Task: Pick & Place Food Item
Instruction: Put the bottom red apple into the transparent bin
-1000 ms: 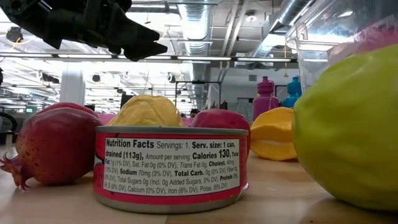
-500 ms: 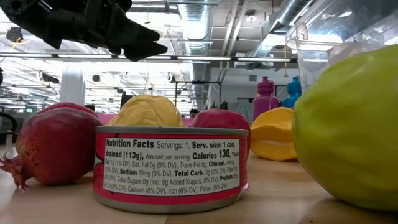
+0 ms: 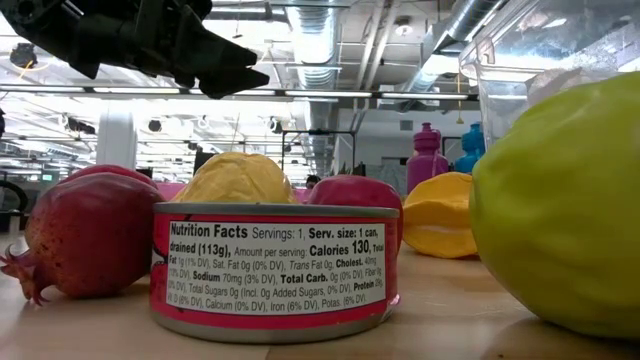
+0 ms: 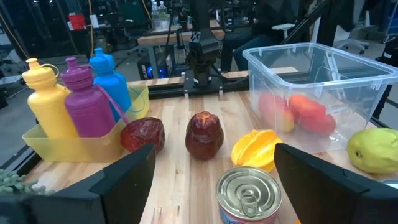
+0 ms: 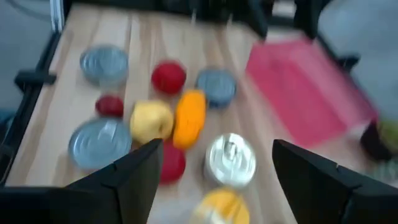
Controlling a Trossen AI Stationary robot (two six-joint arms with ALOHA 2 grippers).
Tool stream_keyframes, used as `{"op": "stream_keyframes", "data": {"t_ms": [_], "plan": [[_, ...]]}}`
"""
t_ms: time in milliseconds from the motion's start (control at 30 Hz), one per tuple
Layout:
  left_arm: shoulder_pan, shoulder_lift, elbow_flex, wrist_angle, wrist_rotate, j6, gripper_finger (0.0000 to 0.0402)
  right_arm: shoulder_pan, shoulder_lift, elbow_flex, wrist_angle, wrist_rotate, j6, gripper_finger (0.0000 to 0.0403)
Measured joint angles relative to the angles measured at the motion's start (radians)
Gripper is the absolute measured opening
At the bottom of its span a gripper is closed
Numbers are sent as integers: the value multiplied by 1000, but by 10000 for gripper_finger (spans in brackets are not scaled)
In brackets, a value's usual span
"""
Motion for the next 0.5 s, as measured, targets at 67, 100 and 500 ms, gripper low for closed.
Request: {"op": "stream_keyframes", "data": {"t_ms": [67, 100, 500], "plan": [[0, 0, 0, 5, 0, -8, 320, -17, -30, -90, 183, 14, -93, 291], [0, 0, 0, 6, 0, -11, 320, -28, -46, -138, 282, 14, -142, 291], [3, 197, 83, 34, 0, -32, 320, -173, -286, -539, 899, 9, -449, 291]]}}
